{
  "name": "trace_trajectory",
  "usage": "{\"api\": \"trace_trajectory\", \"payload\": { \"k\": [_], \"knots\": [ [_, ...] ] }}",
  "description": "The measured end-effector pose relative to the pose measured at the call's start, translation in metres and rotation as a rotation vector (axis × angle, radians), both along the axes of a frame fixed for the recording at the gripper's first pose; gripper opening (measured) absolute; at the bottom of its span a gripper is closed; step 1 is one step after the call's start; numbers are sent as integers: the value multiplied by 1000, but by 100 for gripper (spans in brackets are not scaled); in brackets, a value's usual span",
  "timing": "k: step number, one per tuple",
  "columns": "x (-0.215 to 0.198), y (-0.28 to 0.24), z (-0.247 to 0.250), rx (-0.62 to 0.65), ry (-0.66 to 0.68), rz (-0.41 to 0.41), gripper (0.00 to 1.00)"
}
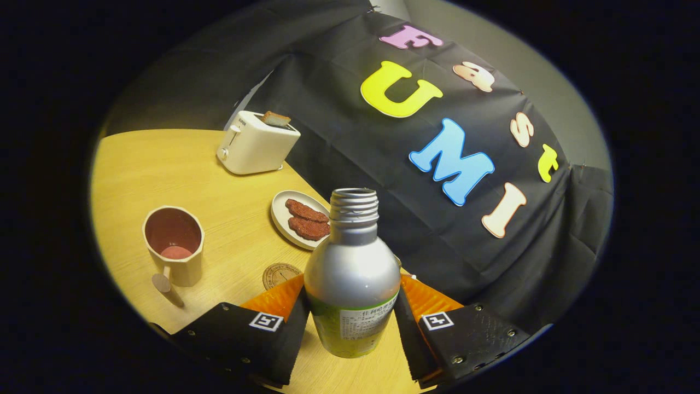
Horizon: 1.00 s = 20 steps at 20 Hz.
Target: Take the bottle from table, then pour the juice into the cup, finally place the bottle on the coaster
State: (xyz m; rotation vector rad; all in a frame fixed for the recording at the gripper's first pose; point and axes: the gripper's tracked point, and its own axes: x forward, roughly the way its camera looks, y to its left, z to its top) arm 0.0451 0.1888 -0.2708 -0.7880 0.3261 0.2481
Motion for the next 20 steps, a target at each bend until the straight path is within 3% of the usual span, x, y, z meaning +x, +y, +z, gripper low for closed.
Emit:
{"api": "trace_trajectory", "payload": {
  "k": [20],
  "knots": [
    [-4, 34, -10, -373, -55, 177, 78]
  ]
}}
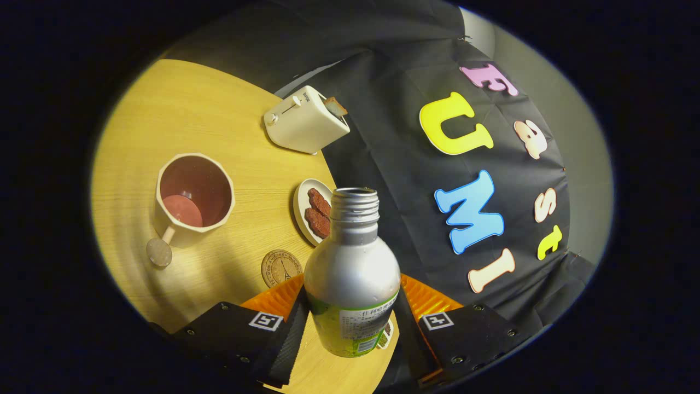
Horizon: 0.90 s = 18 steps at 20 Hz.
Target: Take the bottle from table, then pour the juice into the cup, finally place the bottle on the coaster
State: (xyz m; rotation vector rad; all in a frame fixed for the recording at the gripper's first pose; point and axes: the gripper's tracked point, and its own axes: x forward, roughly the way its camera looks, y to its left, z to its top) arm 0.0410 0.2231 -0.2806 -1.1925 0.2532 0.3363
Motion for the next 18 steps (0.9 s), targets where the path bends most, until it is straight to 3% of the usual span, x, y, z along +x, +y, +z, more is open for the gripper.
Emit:
{"api": "trace_trajectory", "payload": {
  "k": [18],
  "knots": [
    [-8, 15, -19, -305, 29, 144, 78]
  ]
}}
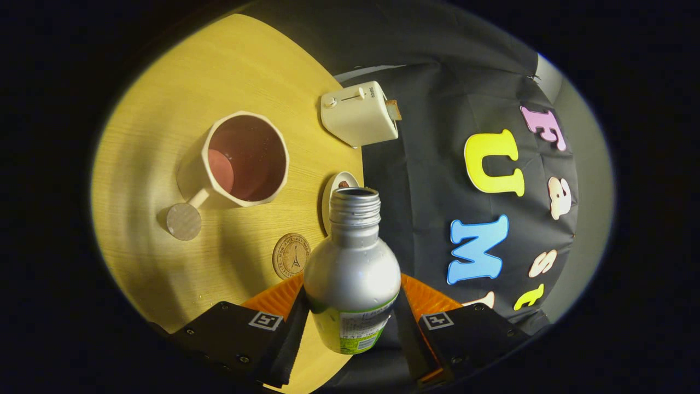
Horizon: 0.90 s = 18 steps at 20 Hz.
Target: Take the bottle from table, then pour the juice into the cup, finally place the bottle on the coaster
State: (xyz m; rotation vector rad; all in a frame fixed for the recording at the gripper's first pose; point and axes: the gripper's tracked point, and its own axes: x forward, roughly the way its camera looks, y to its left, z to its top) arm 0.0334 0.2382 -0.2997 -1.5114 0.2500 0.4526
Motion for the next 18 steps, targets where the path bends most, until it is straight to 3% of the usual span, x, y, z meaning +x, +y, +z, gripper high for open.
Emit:
{"api": "trace_trajectory", "payload": {
  "k": [18],
  "knots": [
    [9, 16, 7, -227, -48, 114, 78]
  ]
}}
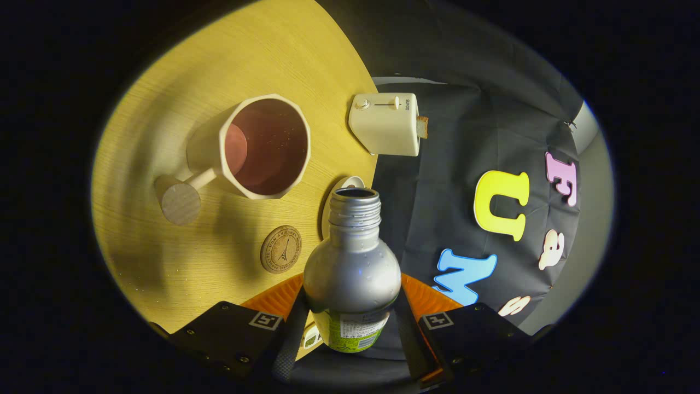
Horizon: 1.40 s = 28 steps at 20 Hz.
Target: Take the bottle from table, then pour the juice into the cup, finally place the bottle on the coaster
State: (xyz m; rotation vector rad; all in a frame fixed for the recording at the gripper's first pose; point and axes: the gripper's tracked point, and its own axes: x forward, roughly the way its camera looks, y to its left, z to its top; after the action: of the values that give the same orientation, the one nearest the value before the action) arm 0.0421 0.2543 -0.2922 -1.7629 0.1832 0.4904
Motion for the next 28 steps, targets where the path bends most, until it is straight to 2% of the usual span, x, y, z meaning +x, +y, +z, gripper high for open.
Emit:
{"api": "trace_trajectory", "payload": {
  "k": [14, 28],
  "knots": [
    [9, 6, 9, -97, -36, 57, 77],
    [16, 5, 21, -124, -67, 82, 78]
  ]
}}
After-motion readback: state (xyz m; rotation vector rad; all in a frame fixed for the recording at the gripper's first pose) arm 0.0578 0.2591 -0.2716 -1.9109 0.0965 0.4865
